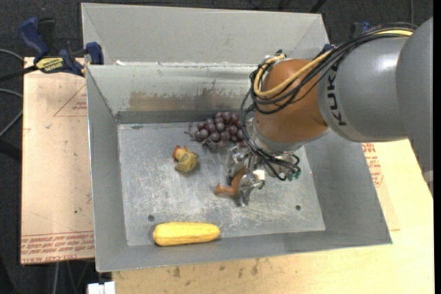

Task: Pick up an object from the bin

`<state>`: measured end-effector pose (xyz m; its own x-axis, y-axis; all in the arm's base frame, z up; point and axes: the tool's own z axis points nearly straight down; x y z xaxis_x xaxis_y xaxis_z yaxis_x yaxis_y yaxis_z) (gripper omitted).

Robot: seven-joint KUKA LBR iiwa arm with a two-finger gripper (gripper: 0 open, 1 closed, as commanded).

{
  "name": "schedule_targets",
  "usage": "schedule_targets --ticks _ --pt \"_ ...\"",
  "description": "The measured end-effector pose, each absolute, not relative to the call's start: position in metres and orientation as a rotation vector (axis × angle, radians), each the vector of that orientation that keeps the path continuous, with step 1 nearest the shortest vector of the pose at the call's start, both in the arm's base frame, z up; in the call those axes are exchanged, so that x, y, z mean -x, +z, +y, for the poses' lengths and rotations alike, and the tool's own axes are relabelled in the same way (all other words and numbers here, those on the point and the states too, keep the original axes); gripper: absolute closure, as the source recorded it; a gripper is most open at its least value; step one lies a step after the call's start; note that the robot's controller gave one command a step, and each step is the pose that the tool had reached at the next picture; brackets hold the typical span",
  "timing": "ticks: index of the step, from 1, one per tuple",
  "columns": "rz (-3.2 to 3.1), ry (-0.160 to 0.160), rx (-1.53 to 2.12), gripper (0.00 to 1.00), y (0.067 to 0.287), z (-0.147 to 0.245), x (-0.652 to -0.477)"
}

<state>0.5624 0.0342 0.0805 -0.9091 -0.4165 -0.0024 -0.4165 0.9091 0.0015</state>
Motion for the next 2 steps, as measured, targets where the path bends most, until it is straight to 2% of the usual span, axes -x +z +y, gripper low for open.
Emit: schedule_targets --ticks 2 --pt "3.070 0.004 0.669 1.00 0.0807 0.0342 -0.5625"
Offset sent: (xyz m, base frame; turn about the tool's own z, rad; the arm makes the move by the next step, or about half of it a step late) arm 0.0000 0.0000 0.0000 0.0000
